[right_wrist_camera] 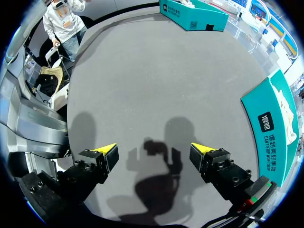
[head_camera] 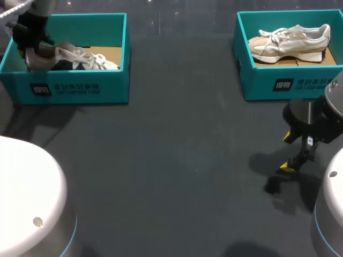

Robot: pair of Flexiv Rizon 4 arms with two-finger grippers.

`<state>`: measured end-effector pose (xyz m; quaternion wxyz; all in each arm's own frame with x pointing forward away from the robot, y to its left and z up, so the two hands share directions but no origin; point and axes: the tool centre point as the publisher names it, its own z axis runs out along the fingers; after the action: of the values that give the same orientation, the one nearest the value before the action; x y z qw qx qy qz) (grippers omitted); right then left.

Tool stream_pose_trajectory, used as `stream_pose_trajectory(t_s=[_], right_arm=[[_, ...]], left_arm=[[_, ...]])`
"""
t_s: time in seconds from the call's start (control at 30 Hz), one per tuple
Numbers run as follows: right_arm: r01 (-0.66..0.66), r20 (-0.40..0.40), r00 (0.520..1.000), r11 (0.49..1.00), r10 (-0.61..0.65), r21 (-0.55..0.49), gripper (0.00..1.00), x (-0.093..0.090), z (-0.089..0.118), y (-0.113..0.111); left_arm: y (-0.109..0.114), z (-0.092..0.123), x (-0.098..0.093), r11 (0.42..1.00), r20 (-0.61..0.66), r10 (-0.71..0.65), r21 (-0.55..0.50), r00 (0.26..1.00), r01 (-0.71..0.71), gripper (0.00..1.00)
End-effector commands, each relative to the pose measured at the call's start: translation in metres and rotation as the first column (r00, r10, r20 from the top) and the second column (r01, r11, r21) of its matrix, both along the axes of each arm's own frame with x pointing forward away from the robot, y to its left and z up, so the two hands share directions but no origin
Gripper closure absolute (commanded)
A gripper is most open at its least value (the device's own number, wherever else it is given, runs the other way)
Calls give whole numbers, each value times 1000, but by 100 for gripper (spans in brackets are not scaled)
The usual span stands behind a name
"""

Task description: Take the shoe out of the shoebox, open the shoe tongue, remove and reinsert the insole, then place the shoe into the shoebox

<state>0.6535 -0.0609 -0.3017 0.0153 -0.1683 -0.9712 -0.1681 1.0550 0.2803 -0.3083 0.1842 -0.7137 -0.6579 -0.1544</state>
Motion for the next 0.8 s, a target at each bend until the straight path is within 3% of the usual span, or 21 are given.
stream_pose_trajectory(t_s=[0.03,0.8], right_arm=[[1,3,1000,1000,-1,0,0,-2,0,0],[1,3,1000,1000,-1,0,0,-2,0,0]], left_arm=[[1,-6,-6,1000,0,-7,2,1000,7,100],[-2,-36,-13,1000,-6,-14,-9,1000,14,100]])
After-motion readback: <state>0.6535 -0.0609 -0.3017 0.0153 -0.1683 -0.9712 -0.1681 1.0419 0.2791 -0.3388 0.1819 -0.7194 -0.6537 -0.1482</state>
